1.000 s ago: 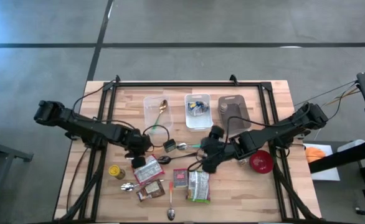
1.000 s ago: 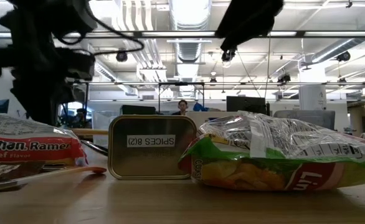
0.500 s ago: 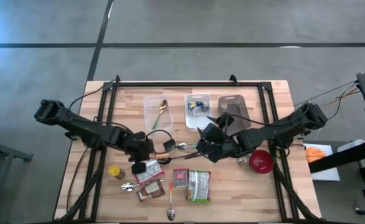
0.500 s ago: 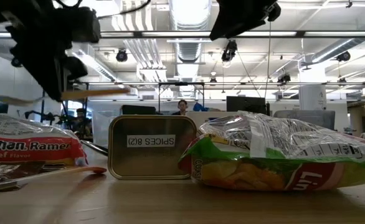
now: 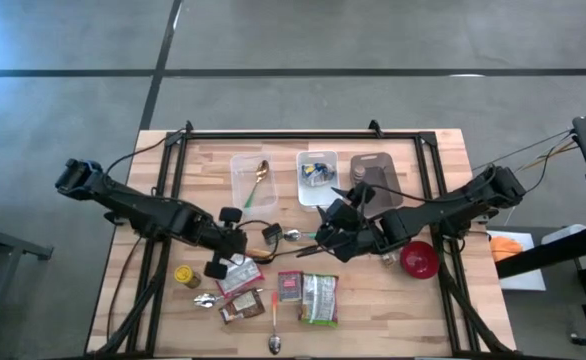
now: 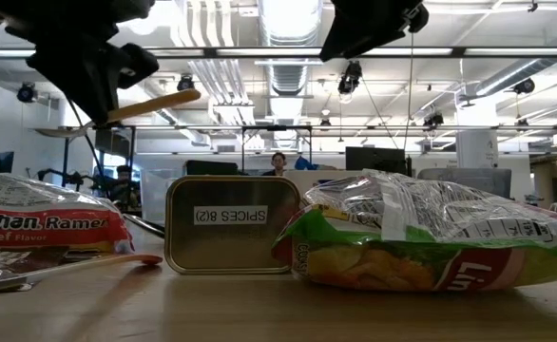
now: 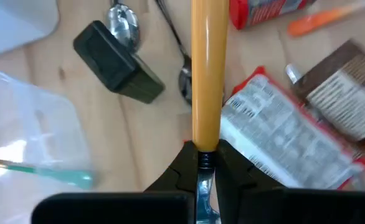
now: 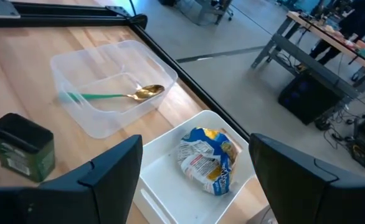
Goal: Pick & Place Food Item
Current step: Put the yellow spoon into the transparent bin
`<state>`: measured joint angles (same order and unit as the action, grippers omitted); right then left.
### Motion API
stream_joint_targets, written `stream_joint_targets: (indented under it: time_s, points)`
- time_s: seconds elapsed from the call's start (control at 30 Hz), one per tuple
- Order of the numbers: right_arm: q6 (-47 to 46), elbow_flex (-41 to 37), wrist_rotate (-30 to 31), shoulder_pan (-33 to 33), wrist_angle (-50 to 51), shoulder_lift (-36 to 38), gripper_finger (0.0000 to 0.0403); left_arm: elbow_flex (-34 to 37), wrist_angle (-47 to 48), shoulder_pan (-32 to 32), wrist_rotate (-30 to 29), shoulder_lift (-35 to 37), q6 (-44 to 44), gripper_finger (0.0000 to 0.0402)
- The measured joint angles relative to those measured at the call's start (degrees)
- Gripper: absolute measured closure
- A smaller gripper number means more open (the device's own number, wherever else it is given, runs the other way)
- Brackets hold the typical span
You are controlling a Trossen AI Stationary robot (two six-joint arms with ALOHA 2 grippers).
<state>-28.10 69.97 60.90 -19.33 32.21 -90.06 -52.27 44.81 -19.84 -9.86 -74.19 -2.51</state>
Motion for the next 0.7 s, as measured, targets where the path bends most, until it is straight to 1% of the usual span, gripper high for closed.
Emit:
stream_joint_targets:
  time_s: [0.1, 0.17, 0.3, 0.43, 0.7]
  points:
    - [0.0, 0.0, 0.0, 0.0, 0.0, 0.0, 0.011, 0.0, 1.8, 0.0, -2.0, 0.0, 4.1, 0.0383]
    - [0.0, 0.0, 0.0, -0.1, 0.0, 0.0, 0.011, 0.0, 3.1, 0.0, -2.6, 0.0, 9.0, 0.0383]
    - [0.0, 0.0, 0.0, 0.0, 0.0, 0.0, 0.011, 0.0, 3.6, 0.0, -3.0, 0.1, 22.1, 0.0383]
    - [0.0, 0.0, 0.0, 0.0, 0.0, 0.0, 0.011, 0.0, 3.4, 0.0, -5.0, 0.5, 35.9, 0.0383]
    - [0.0, 0.0, 0.0, 0.0, 0.0, 0.0, 0.011, -0.3, 1.0, 0.0, -5.6, 1.2, 42.6, 0.0383]
